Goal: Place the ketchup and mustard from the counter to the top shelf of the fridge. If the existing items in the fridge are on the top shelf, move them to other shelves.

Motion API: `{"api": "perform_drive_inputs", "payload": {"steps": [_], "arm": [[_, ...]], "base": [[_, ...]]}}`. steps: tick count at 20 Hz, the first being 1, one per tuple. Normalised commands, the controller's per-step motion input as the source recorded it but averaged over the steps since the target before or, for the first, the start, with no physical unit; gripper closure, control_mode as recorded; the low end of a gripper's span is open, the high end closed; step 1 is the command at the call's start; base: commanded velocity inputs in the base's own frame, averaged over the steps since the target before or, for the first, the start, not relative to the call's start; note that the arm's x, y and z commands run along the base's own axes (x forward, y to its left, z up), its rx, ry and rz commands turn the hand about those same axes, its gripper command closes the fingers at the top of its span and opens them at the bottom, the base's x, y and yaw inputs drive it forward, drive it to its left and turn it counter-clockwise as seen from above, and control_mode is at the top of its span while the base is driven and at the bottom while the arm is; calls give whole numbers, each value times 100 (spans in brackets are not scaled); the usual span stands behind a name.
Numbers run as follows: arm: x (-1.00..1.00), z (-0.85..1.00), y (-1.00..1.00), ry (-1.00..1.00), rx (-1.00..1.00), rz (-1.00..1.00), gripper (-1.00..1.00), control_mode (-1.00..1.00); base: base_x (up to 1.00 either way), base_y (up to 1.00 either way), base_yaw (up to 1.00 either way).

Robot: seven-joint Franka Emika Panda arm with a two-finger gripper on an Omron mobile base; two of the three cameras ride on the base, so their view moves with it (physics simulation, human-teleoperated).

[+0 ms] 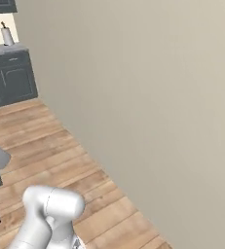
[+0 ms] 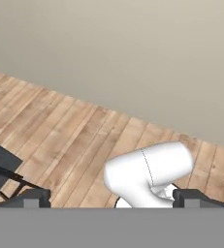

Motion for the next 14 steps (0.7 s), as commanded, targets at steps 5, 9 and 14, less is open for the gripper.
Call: {"api": "perform_drive_inputs", "payload": {"steps": [5,9,14], "arm": [[0,0,0,0,0,0,-100,100],[0,0,0,0,0,0,-100,100],[0,0,0,0,0,0,-100,100]], "base": [[100,0,56],[100,0,57],[100,0,55]]}}
